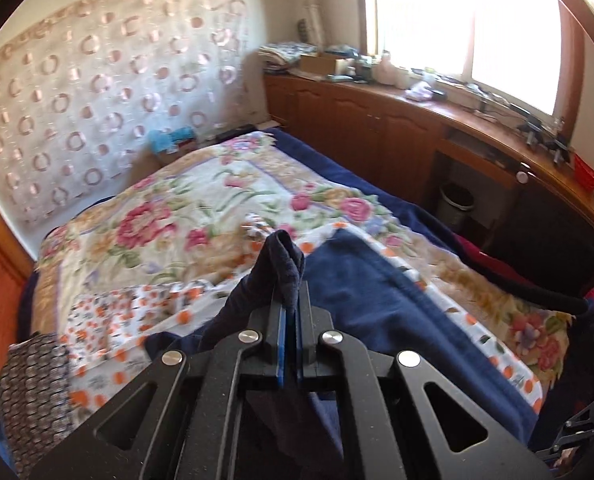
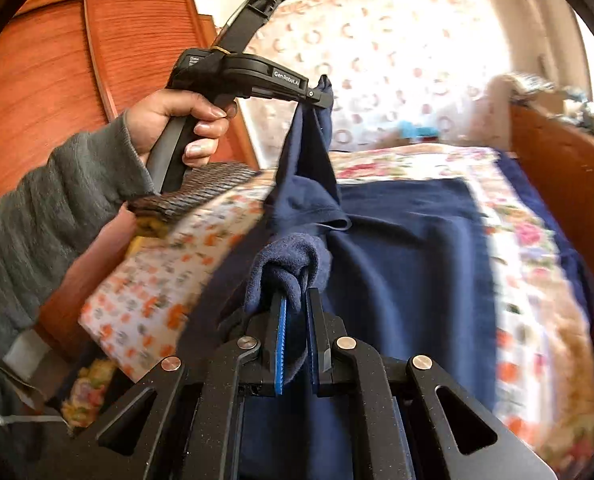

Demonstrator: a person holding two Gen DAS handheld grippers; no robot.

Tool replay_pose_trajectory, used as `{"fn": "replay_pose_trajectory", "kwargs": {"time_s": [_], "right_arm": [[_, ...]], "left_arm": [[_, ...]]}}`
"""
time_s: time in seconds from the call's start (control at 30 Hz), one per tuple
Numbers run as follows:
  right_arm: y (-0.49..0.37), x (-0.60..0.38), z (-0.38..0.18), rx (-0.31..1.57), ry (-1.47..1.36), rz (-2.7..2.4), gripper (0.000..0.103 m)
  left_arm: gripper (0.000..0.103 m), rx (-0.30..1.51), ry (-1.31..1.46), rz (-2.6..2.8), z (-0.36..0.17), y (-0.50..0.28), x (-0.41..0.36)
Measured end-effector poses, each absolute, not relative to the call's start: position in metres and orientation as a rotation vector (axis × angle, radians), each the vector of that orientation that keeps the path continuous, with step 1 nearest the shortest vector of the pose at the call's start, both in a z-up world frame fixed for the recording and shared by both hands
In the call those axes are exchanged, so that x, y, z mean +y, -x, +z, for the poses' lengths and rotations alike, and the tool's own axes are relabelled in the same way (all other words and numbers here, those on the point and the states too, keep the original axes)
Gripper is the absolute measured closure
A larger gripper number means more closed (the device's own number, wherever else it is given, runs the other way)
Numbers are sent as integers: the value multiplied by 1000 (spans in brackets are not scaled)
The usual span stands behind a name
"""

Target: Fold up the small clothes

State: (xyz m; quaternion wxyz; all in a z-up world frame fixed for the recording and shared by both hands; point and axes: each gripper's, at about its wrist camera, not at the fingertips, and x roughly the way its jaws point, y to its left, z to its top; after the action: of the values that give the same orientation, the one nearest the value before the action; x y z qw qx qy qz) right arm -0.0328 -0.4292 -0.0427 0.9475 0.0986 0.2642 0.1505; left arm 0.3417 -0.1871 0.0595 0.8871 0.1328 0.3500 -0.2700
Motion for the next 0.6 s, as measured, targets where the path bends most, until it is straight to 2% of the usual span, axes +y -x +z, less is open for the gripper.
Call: {"fn": "replay_pose_trajectory", "kwargs": {"time_s": [0.27,0.33,0.37,0.43,0.6], "right_arm": [[60,-466,-65,631,-265,233,94],[62,-463,-65,642,-238,219,94],[58,-463,-63,648,-238,221,94],[52,-457,-60,658,-236,220,94],[44,-441,-66,676,-232,195,94]], "left_arm": [[98,760,-333,-640,39,-333,-240],[91,767,-338,-647,37,-331,-244],[74,767,-339,-654,37,-328,-245],[58,758,-335,-676,39,-321,-243],[51,759,-328,-668,43,-310,-233]]}}
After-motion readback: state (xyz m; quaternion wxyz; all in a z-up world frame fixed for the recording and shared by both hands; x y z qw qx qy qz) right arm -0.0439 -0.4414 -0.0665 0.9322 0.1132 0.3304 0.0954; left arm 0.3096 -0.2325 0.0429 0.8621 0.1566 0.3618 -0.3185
